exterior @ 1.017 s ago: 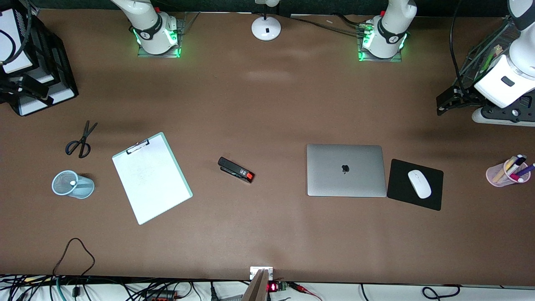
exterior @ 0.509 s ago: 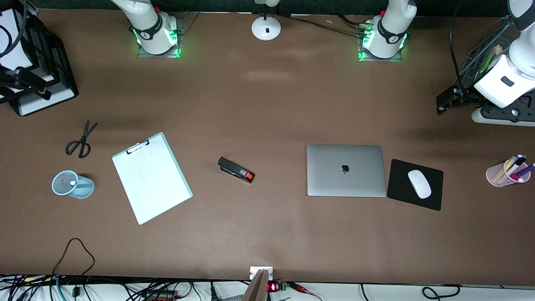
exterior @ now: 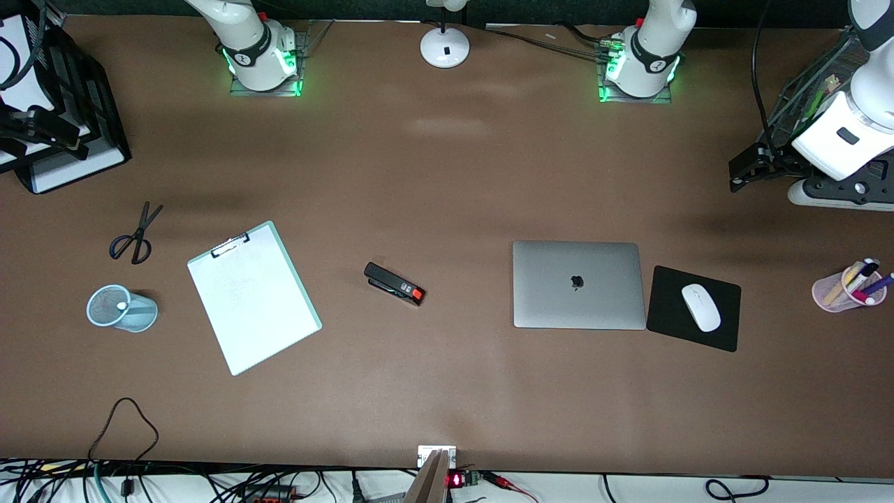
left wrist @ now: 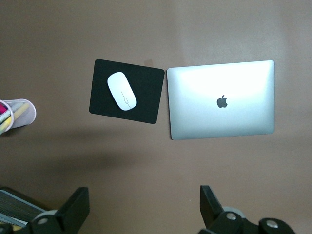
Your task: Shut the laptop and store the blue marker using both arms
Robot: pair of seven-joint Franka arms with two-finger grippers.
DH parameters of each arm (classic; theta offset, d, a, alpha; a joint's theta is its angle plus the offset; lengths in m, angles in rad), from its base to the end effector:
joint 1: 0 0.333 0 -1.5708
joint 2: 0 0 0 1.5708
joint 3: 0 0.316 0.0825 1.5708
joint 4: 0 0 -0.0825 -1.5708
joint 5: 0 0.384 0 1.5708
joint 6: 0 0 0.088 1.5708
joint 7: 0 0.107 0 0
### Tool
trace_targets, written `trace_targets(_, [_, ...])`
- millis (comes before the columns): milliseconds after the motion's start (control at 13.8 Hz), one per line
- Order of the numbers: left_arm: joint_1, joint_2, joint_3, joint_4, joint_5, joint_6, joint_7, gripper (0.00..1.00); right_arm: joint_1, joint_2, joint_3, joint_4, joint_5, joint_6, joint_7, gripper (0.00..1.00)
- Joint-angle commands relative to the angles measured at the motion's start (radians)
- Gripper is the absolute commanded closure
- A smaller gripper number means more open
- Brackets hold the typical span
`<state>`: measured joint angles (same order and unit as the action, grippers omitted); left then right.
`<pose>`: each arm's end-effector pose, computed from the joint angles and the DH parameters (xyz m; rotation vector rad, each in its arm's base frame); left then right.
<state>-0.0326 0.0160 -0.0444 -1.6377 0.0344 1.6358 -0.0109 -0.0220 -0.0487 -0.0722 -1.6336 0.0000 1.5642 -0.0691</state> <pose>0.5617 -0.0397 0.5896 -3.1053 0.1066 0.0255 0.5355 -0.0516 0.6208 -3.1360 0.0392 0.0321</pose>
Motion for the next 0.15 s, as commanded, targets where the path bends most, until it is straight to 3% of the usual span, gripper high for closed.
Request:
trace_targets(0, [0.002, -0.013, 0.0, -0.001, 0.004, -0.011, 0.02, 0.0, -0.006, -0.008, 0.006, 0.011, -0.012, -0.018, 0.011, 0.0])
trace_targets(73, [0.002, -0.014, 0.0, -0.001, 0.004, -0.011, 0.02, 0.0, -0.006, -0.008, 0.008, 0.011, -0.012, -0.018, 0.011, 0.0])
